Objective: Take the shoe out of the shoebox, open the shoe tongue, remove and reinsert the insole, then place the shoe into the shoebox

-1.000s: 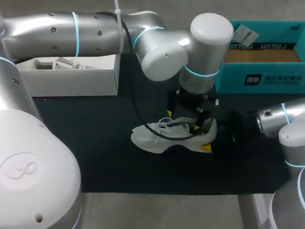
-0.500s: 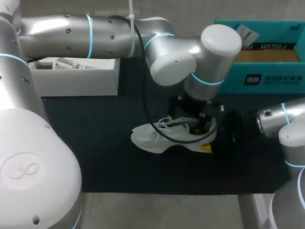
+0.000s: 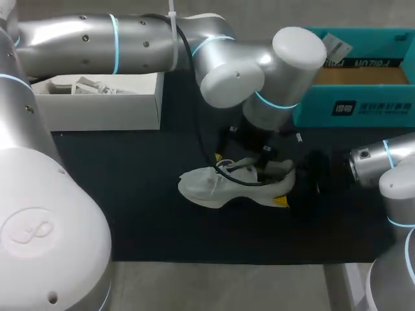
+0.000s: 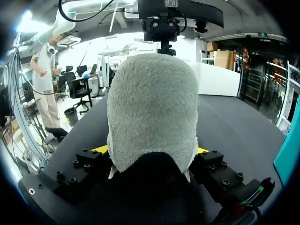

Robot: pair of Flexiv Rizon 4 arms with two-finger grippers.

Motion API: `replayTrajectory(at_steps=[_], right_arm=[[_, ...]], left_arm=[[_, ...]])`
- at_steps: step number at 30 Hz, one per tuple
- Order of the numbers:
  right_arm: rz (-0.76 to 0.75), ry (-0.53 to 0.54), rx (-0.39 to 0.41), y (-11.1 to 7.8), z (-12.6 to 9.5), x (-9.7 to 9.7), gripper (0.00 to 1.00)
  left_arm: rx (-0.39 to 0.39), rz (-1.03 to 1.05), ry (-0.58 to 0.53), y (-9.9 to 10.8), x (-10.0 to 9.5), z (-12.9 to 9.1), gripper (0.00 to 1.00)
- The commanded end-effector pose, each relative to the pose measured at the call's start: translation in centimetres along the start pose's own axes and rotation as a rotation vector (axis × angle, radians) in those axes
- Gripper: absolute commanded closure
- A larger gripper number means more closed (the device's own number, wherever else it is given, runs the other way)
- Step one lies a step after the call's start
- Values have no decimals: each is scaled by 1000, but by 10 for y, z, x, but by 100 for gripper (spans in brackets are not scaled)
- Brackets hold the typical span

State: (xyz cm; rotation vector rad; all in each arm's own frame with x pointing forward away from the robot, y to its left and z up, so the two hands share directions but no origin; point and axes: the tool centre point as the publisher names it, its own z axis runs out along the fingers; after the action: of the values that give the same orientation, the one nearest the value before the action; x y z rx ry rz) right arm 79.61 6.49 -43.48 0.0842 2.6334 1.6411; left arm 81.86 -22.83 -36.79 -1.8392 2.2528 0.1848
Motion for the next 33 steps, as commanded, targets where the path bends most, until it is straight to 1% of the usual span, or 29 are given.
replayTrajectory(at_steps=[1, 8, 11, 15, 16, 17, 20, 21, 22, 23, 27, 28, 31, 32, 33], right_arm=[[0, -2, 3, -1, 5, -1, 100], [0, -2, 3, -1, 5, -1, 100], [0, -2, 3, -1, 5, -1, 100], [0, -2, 3, -1, 5, -1, 100], [0, -2, 3, -1, 5, -1, 100], [0, -2, 3, -1, 5, -1, 100], [0, -2, 3, -1, 5, -1, 100], [0, -2, 3, -1, 5, -1, 100], [0, -2, 3, -1, 5, -1, 100], [0, -2, 3, -1, 5, -1, 100], [0, -2, 3, -1, 5, -1, 100], [0, -2, 3, -1, 5, -1, 100], [0, -2, 3, -1, 5, -1, 100], [0, -2, 3, -1, 5, -1, 100], [0, -2, 3, -1, 5, -1, 100]], left_arm=[[25, -13, 22, 8, -23, -16, 0], [32, -12, 77, 9, -24, -28, 0], [18, -10, 103, 10, -19, -33, 0], [-3, -24, 133, 14, -10, -32, 0], [-7, -26, 132, 16, -9, -33, 4], [-14, -28, 135, 17, -7, -33, 12], [-32, -56, 155, 21, -4, -35, 44], [-39, -64, 160, 22, -3, -35, 48], [-41, -69, 180, 23, -2, -36, 49], [-58, -90, 208, 23, -1, -37, 52], [-80, -126, 211, 27, 1, -40, 59], [-83, -138, 214, 28, 2, -40, 60], [-92, -152, 210, 30, 4, -39, 55], [-94, -161, 212, 31, 4, -39, 52], [-95, -164, 213, 32, 4, -38, 43]])
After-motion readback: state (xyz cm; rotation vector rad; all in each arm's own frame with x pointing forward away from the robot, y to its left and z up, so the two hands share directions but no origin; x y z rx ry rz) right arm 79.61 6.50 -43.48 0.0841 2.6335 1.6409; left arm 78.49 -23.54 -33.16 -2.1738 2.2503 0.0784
